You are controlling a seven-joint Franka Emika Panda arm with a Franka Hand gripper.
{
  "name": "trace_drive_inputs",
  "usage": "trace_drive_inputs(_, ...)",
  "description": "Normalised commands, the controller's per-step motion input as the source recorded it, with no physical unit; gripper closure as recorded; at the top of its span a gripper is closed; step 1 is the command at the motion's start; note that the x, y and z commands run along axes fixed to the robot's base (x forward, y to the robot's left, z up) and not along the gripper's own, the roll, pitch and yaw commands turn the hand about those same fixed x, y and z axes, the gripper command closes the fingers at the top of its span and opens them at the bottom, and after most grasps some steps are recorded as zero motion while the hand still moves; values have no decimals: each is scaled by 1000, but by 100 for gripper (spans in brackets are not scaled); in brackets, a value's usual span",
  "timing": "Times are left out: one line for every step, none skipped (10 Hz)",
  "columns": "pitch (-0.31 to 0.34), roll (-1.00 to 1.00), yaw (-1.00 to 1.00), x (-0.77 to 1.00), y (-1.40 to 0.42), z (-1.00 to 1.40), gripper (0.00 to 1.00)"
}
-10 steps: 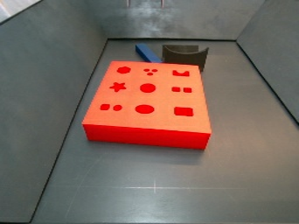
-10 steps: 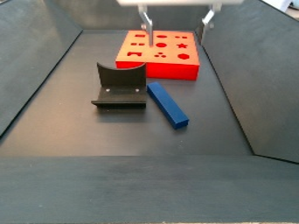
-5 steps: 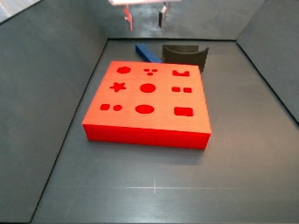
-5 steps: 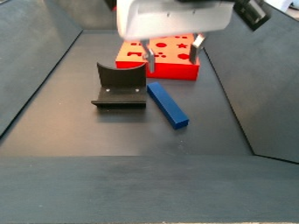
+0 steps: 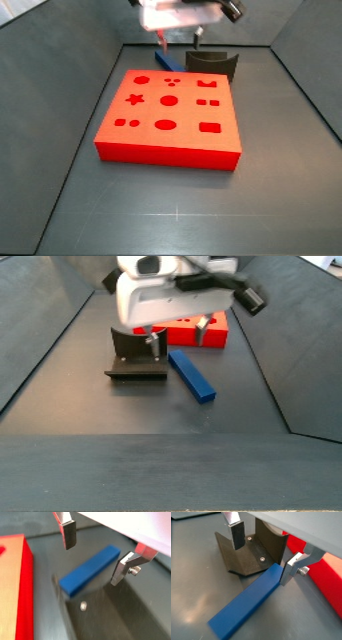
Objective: Pick up the rectangle object. Move up. Place the rectangle object on the fixture. Regrasp the rectangle object. Move to above the board. Insert the rectangle object.
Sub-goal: Pick up the rectangle object.
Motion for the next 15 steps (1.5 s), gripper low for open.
trace_drive_inputs(-153,139,14,0,-306,-514,0)
trace_drive_inputs(-323,61,103,-246,-234,-351,0)
trace_drive_inputs(-371,37,137,-434,-206,-411,0)
trace_drive_inputs(-381,16,123,-483,-200,-403,0)
trace_drive_inputs(-324,0,66,-340,-120,-240,0)
trace_drive_inputs(-194,-31,0,-106,0,0,0)
trace_drive_inputs(-144,-91,0,0,29,0,0)
trace_drive_inputs(-236,-140,0,-3,60,9,0)
trace_drive_inputs(-186,-104,-3,0,46,0,0)
trace_drive_inputs(-151,-56,0,-17,6,0,0)
trace_drive_inputs(-121,-31,0,-17,0,-34,0)
trace_drive_inputs(0,-10,0,0,0,0,0)
trace_drive_inputs(0,0,0,0,0,0,100)
trace_drive_inputs(0,0,0,0,0,0,100)
trace_drive_inputs(0,0,0,0,0,0,100)
